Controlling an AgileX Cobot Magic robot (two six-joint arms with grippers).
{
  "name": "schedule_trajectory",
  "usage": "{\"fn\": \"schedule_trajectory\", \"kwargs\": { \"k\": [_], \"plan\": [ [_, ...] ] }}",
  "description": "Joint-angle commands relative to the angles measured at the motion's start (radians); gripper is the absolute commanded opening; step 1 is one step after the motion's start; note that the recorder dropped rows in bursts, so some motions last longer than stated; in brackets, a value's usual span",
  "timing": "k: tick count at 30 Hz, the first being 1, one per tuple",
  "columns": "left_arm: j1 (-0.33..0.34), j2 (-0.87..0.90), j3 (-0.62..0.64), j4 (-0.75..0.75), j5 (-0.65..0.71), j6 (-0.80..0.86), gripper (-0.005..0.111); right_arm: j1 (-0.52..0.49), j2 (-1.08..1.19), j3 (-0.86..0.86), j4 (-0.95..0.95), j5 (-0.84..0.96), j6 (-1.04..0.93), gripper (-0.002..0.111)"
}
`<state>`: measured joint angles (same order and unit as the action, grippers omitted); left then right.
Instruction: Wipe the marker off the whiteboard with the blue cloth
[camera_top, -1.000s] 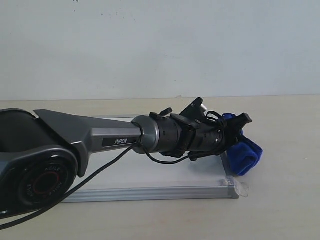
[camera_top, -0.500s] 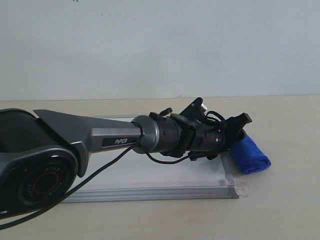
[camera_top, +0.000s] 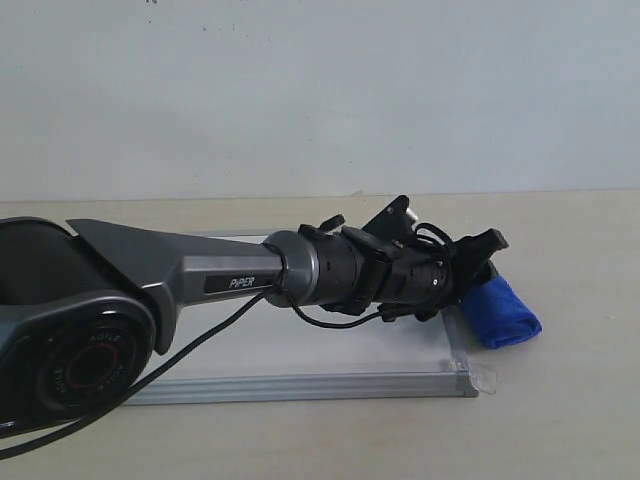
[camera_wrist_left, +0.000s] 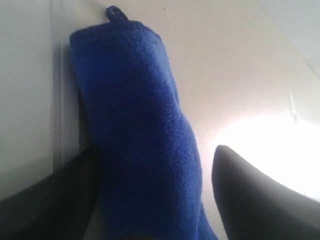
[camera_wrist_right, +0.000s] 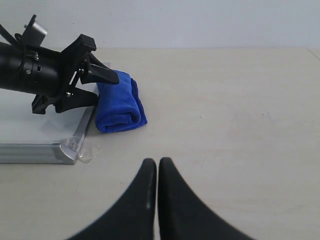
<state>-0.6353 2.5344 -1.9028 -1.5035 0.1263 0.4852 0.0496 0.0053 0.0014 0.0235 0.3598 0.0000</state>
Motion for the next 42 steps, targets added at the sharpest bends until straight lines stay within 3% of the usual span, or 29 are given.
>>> {"fn": "schedule_trajectory", "kwargs": {
  "k": [1, 10, 16, 19, 25, 33, 42],
  "plan": [
    [-0.003, -0.025, -0.005, 0.024, 0.032, 0.012, 0.061, -0.005, -0.005, -0.001, -0.005, -0.002, 0.0, 0.001],
    [0.001, -0.083, -0.005, 0.14, 0.082, 0.014, 0.057, -0.005, -0.005, -0.001, -0.005, -0.002, 0.0, 0.001],
    [0.041, -0.099, -0.003, 0.187, 0.232, 0.012, 0.051, -0.005, -0.005, -0.001, -0.005, -0.002, 0.0, 0.001],
    [0.062, -0.113, -0.003, 0.259, 0.293, 0.003, 0.042, -0.005, -0.005, -0.001, -0.005, -0.002, 0.0, 0.001],
    [0.077, -0.125, -0.003, 0.286, 0.387, 0.031, 0.005, -0.005, -0.005, -0.001, -0.005, -0.002, 0.0, 0.001],
    [0.081, -0.135, 0.02, 0.35, 0.446, 0.03, 0.004, -0.005, -0.005, -0.001, -0.005, -0.002, 0.0, 0.001],
    [0.084, -0.256, 0.224, 0.348, 0.384, 0.138, 0.004, -0.005, -0.005, -0.001, -0.005, -0.002, 0.0, 0.001]
  ]
}}
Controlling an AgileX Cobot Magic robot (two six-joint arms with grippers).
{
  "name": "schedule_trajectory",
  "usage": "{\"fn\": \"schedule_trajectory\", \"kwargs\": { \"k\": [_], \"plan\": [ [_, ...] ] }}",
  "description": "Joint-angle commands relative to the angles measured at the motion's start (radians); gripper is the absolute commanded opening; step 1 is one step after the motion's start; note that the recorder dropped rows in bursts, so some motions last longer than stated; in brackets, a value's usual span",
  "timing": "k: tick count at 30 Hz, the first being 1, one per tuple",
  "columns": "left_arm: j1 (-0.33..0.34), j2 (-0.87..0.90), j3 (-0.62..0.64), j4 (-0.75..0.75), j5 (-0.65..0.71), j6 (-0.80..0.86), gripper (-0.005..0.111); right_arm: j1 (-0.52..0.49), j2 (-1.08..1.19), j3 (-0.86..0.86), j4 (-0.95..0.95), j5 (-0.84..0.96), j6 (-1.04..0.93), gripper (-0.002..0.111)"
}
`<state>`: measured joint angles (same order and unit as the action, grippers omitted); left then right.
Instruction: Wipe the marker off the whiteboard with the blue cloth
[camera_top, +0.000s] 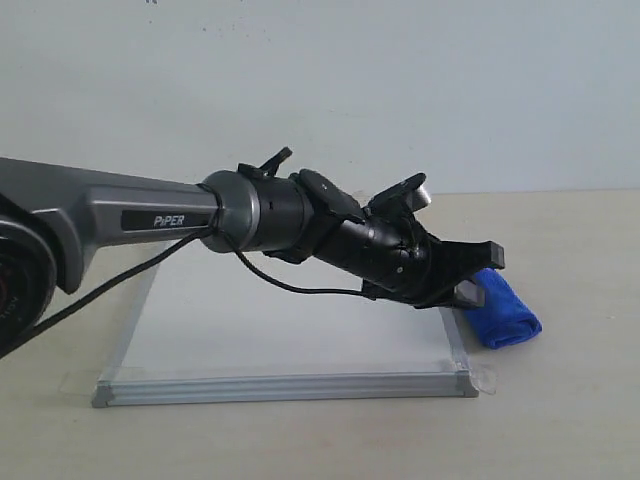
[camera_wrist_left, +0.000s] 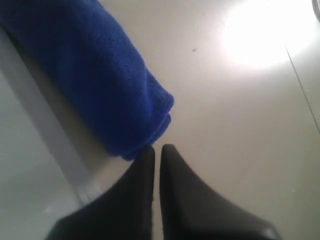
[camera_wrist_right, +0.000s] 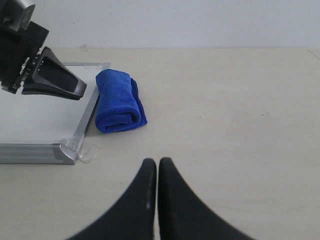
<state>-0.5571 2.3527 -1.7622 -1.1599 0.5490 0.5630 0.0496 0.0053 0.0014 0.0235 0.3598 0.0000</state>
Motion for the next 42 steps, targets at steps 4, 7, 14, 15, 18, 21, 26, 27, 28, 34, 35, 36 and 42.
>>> {"fn": "schedule_trajectory", "kwargs": {
  "k": [4, 7, 14, 15, 18, 21, 26, 27, 28, 34, 35, 36, 42],
  "plan": [
    [0.005, -0.203, 0.262, -0.043, -0.139, 0.154, 0.004, -0.005, -0.005, -0.001, -0.005, -0.002, 0.0, 0.001],
    [0.005, -0.283, 0.397, -0.179, -0.186, 0.299, 0.004, -0.005, -0.005, -0.001, -0.005, -0.002, 0.0, 0.001],
    [-0.002, -0.463, 0.729, -0.584, -0.066, 0.811, 0.004, -0.005, -0.005, -0.001, -0.005, -0.002, 0.0, 0.001],
    [-0.002, -0.476, 0.75, -0.584, -0.054, 0.821, 0.004, -0.005, -0.005, -0.001, -0.005, -0.002, 0.0, 0.001],
    [-0.002, -0.55, 0.835, -0.584, -0.043, 0.862, 0.004, -0.005, -0.005, -0.001, -0.005, -0.002, 0.0, 0.001],
    [-0.002, -0.61, 0.899, -0.584, -0.043, 0.882, 0.004, -0.005, -0.005, -0.001, -0.005, -0.002, 0.0, 0.001],
    [-0.002, -0.716, 1.009, -0.584, -0.035, 0.896, 0.004, -0.005, -0.005, -0.001, -0.005, -0.002, 0.0, 0.001],
    [-0.002, -0.736, 1.031, -0.584, -0.029, 0.879, 0.004, -0.005, -0.005, -0.001, -0.005, -0.002, 0.0, 0.001],
    [-0.002, -0.751, 1.049, -0.584, -0.021, 0.863, 0.004, -0.005, -0.005, -0.001, -0.005, -0.002, 0.0, 0.001],
    [-0.002, -0.802, 1.126, -0.584, 0.077, 0.858, 0.004, -0.005, -0.005, -0.001, -0.005, -0.002, 0.0, 0.001],
    [-0.002, -0.802, 1.126, -0.584, 0.077, 0.858, 0.004, -0.005, -0.005, -0.001, -0.005, -0.002, 0.0, 0.001],
    [-0.002, -0.802, 1.126, -0.584, 0.077, 0.858, 0.004, -0.005, -0.005, -0.001, -0.005, -0.002, 0.0, 0.001],
    [0.037, -0.822, 1.121, -0.521, 0.077, 0.896, 0.004, -0.005, -0.005, -0.001, -0.005, -0.002, 0.0, 0.001]
  ]
}}
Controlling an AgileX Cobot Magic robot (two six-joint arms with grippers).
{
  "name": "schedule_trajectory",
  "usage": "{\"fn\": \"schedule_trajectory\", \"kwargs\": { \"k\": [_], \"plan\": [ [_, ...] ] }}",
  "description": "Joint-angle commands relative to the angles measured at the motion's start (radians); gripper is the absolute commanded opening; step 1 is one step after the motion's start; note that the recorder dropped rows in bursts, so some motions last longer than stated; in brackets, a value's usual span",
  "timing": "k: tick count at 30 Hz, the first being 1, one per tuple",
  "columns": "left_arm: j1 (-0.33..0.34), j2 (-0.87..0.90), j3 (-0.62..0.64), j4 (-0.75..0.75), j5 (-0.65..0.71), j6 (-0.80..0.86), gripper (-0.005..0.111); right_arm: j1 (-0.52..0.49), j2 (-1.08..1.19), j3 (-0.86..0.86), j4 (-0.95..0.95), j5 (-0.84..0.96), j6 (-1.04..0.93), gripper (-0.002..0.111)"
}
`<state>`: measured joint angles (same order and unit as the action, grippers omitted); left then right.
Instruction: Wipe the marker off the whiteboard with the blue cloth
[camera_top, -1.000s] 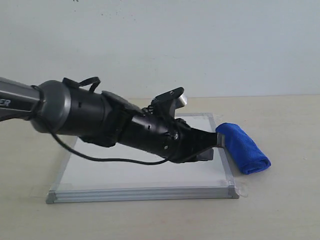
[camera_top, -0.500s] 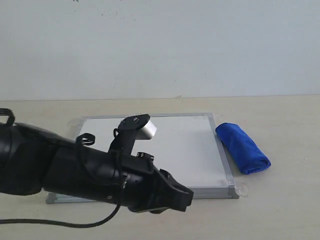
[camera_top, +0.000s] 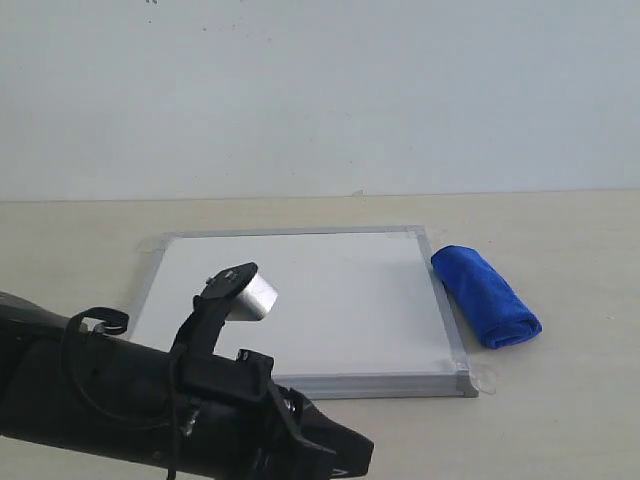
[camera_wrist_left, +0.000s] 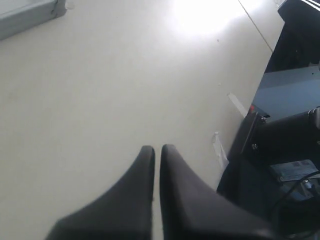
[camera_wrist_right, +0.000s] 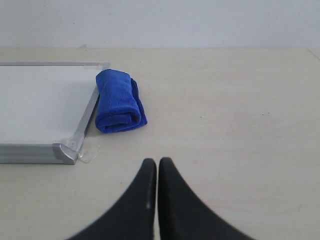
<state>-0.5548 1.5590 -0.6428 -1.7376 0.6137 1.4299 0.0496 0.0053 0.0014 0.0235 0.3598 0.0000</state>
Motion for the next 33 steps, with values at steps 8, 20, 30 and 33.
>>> {"fn": "schedule_trajectory", "kwargs": {
  "k": [8, 20, 30, 33],
  "plan": [
    [0.209, -0.211, 0.002, 0.229, 0.012, -0.051, 0.004, -0.005, -0.005, -0.001, -0.005, -0.002, 0.0, 0.001],
    [0.383, -0.533, 0.002, 0.392, -0.002, -0.051, 0.004, -0.005, -0.005, -0.001, -0.005, -0.002, 0.0, 0.001],
    [0.383, -0.72, 0.004, 0.423, -0.044, -0.051, 0.004, -0.005, -0.005, -0.001, -0.005, -0.002, 0.0, 0.001],
    [0.383, -0.794, 0.004, 0.448, -0.066, -0.051, 0.004, -0.005, -0.005, -0.001, -0.005, -0.002, 0.0, 0.001]
  ]
}}
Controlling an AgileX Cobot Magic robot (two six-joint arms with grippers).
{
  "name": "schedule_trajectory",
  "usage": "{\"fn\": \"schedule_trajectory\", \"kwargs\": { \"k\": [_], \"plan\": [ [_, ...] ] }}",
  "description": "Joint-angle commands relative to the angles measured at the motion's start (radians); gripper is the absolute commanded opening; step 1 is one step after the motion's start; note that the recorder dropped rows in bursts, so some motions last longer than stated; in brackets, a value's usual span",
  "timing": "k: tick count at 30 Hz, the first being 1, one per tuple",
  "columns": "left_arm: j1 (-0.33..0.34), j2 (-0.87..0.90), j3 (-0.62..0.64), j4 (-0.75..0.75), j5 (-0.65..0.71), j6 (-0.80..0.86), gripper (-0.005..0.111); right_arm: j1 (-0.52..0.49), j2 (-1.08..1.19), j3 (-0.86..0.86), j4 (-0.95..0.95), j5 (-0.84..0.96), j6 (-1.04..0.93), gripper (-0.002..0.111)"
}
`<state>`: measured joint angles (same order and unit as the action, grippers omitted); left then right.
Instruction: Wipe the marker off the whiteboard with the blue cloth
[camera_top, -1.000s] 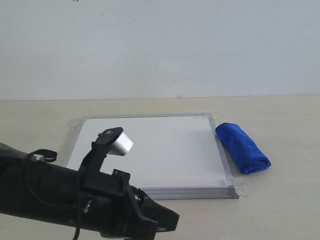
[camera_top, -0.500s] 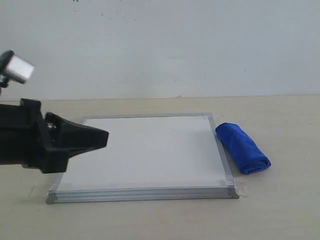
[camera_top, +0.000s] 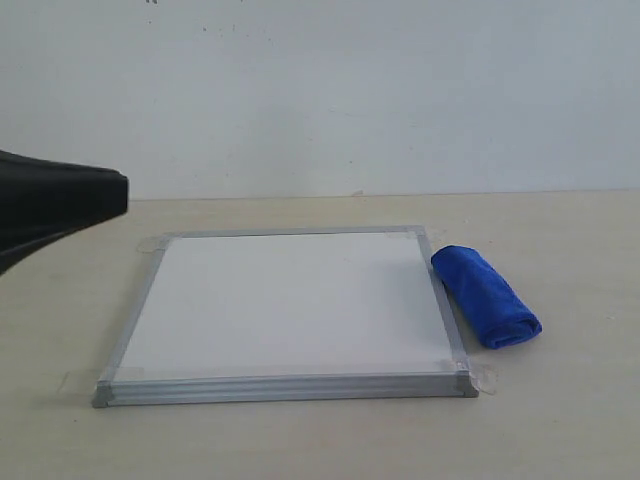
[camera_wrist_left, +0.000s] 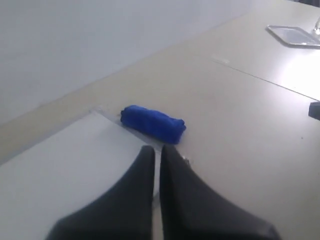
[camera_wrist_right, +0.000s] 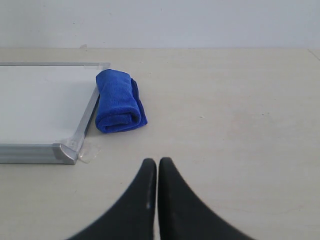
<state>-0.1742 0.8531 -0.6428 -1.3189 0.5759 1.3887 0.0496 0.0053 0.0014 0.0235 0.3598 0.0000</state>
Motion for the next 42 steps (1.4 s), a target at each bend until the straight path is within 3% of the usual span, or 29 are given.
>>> {"fn": "schedule_trajectory", "kwargs": {
  "k": [1, 9, 24, 32, 42],
  "plan": [
    [0.003, -0.116, 0.004, 0.04, -0.031, -0.009, 0.004, -0.005, -0.005, -0.001, -0.005, -0.002, 0.0, 0.001],
    [0.004, -0.332, 0.06, 0.081, -0.07, -0.035, 0.004, -0.005, -0.005, -0.001, -0.005, -0.002, 0.0, 0.001],
    [0.077, -0.651, 0.29, 0.083, -0.418, -0.036, 0.004, -0.005, -0.005, -0.001, -0.005, -0.002, 0.0, 0.001],
    [0.077, -0.853, 0.373, 0.083, -0.422, -0.036, 0.004, -0.005, -0.005, -0.001, -0.005, -0.002, 0.0, 0.001],
    [0.083, -0.853, 0.373, 0.083, -0.422, -0.036, 0.004, -0.005, -0.005, -0.001, -0.005, -0.002, 0.0, 0.001]
  ]
}}
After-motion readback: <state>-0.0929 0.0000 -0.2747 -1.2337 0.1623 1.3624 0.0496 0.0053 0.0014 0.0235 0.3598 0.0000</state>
